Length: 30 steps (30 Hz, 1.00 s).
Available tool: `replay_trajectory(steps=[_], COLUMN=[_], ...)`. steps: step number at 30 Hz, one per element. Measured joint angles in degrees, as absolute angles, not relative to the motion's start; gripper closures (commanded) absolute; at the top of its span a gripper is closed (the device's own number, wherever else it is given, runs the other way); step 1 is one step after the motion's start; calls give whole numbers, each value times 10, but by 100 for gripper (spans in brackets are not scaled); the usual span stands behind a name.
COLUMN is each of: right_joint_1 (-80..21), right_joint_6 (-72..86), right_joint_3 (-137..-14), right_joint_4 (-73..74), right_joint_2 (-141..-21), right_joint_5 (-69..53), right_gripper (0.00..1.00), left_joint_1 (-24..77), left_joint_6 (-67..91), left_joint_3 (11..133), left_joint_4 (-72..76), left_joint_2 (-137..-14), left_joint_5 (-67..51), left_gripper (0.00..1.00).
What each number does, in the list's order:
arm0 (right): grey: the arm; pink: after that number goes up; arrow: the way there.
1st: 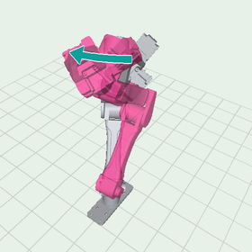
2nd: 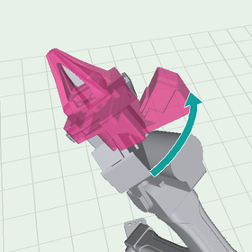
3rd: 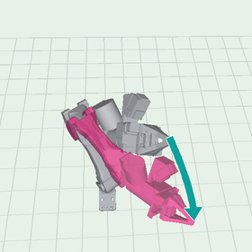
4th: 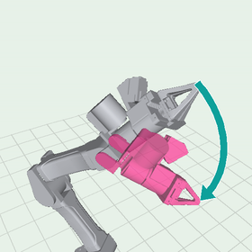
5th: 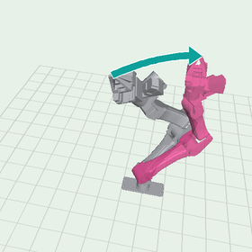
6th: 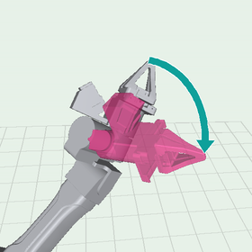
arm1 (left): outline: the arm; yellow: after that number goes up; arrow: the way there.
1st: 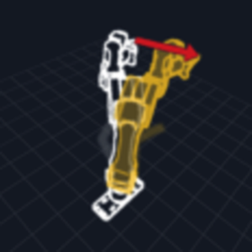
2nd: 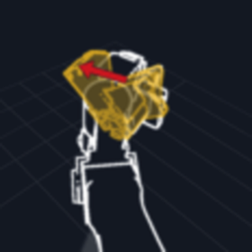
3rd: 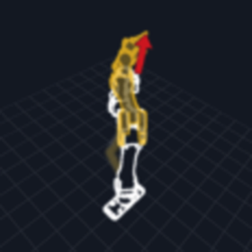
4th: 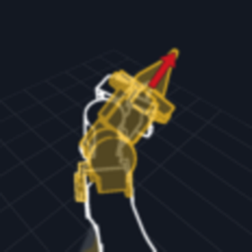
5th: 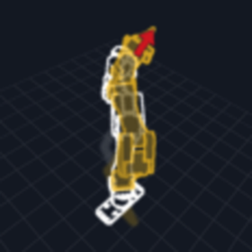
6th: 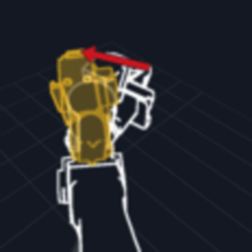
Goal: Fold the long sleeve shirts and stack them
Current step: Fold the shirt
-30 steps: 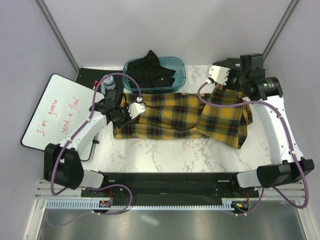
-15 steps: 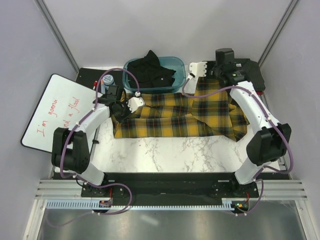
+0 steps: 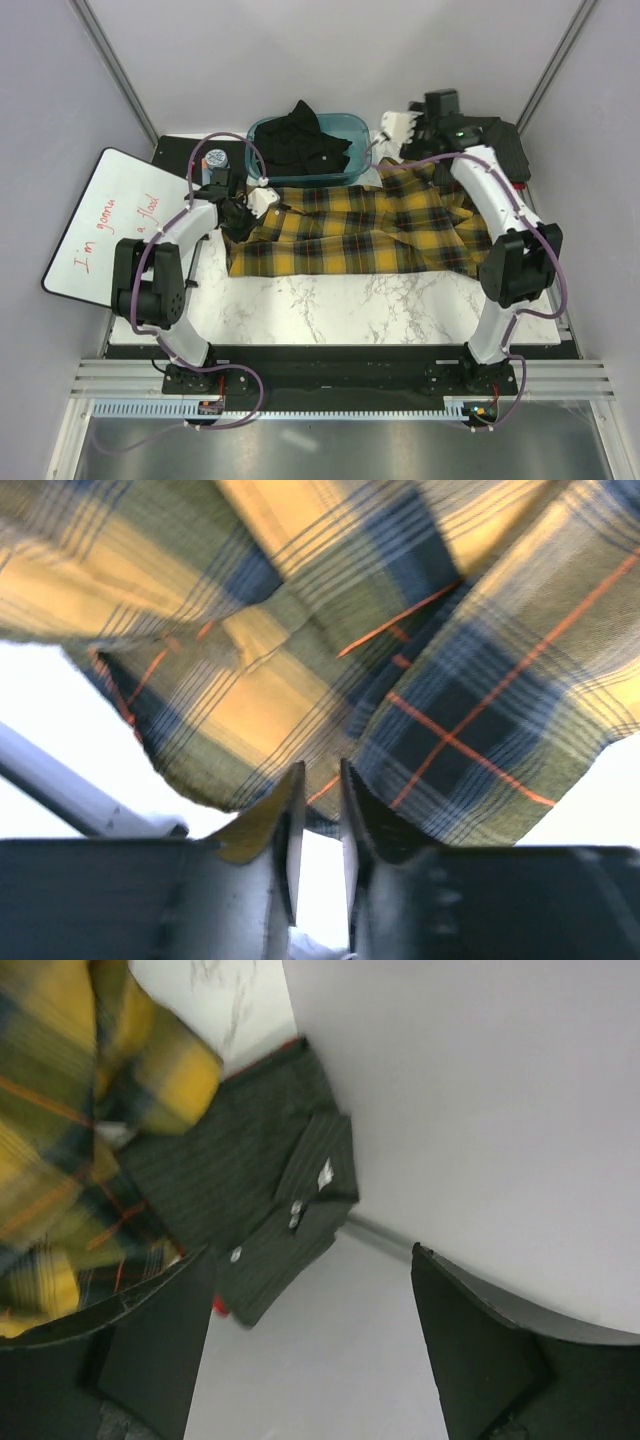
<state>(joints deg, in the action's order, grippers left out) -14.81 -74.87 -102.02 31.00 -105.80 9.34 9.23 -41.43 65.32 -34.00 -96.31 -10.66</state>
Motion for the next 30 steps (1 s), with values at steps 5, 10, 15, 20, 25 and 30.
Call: replay_trajectory(steps=[5,10,15,20,25,30], right_joint_1=[-6,123,132,144,146,146], right_joint_6=[-623,-557,-546,-542,-526,-513], right_joint_3=[-1130,-1005,-857,-796,-772,-771], right_joint_4=[482,643,733,746,725,708], right_joint_2=[-1044,-962,-972,-980,-996,-1034], right_joint_5=[-3,-113,-187,-210,-213,-225], right_gripper=[22,24,21,22,32,57], left_joint_1=[81,83,83,83,83,83], left_joint_6=[-389,-369,-364,-364,-362,-362], left_joint_3=[655,656,650,643,643,641], left_joint_4=[-348,-368,-378,-383,-384,-384], left_joint_2=[-950,-940,-940,-940,-940,-941], left_joint_5=[-130,-179,-198,-203,-211,-212], left_gripper=[50,48,47,47,47,47])
